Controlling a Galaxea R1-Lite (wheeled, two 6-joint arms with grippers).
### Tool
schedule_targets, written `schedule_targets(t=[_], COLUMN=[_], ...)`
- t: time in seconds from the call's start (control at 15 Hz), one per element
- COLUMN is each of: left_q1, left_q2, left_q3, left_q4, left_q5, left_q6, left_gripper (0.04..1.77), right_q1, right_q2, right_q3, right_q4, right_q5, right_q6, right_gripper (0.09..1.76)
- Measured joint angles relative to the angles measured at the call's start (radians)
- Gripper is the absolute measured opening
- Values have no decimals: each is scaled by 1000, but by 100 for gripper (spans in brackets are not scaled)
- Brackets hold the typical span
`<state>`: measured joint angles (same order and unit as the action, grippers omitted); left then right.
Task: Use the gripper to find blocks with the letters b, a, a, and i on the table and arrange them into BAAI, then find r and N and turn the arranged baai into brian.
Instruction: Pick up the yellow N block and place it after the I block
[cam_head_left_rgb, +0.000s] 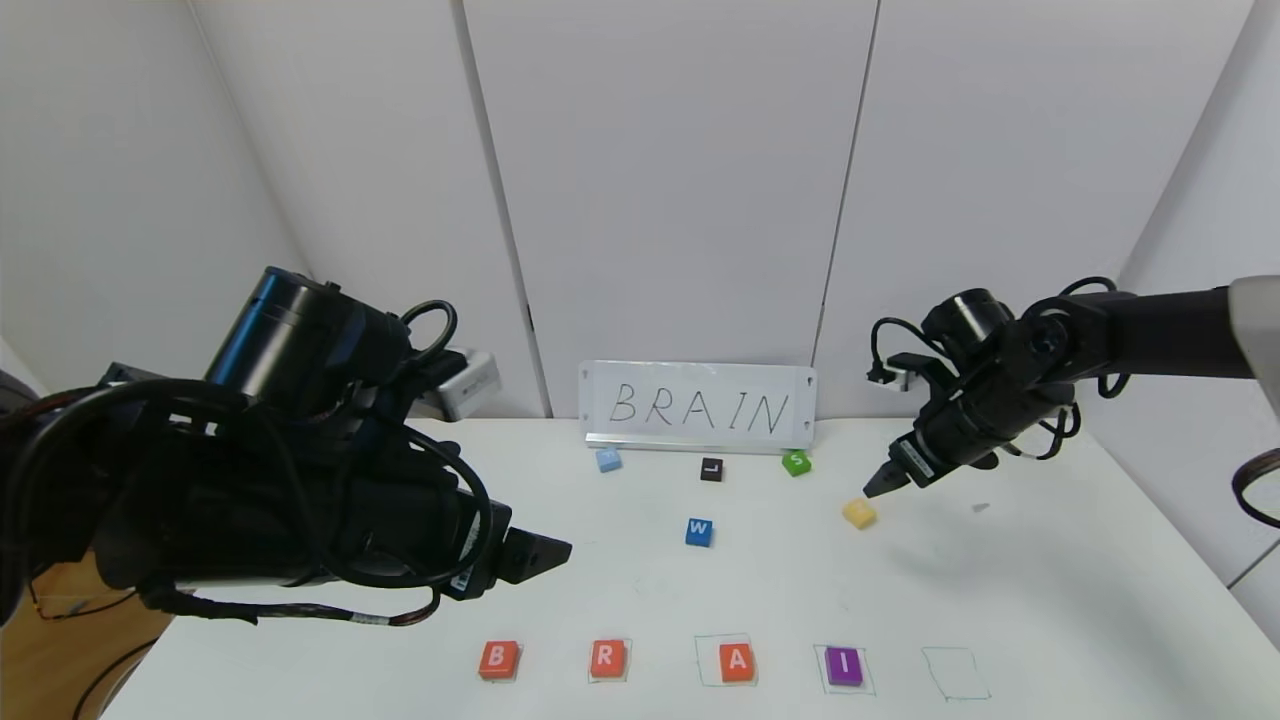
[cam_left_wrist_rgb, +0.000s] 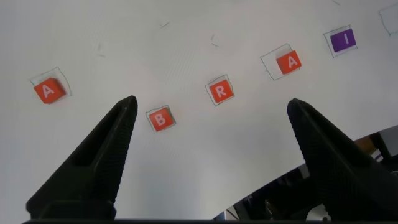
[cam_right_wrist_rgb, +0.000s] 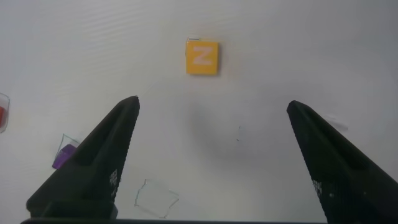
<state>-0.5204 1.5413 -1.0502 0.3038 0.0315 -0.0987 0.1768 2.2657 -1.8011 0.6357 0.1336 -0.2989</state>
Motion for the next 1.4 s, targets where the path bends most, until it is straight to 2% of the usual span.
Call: schedule_targets(t=[0.33,1.4], left_q1=[3,-39], left_q2=[16,42], left_q3=[1,20], left_q4=[-1,-2], left_q5=[-1,0], left_q6=[7,12], left_gripper=[171,172], right_q1=[24,50], right_q2=[104,238], right_q3=[-88,-161], right_q4=[4,-4], right_q5=[-23,-33], right_q6=[10,5], right_gripper=[171,171])
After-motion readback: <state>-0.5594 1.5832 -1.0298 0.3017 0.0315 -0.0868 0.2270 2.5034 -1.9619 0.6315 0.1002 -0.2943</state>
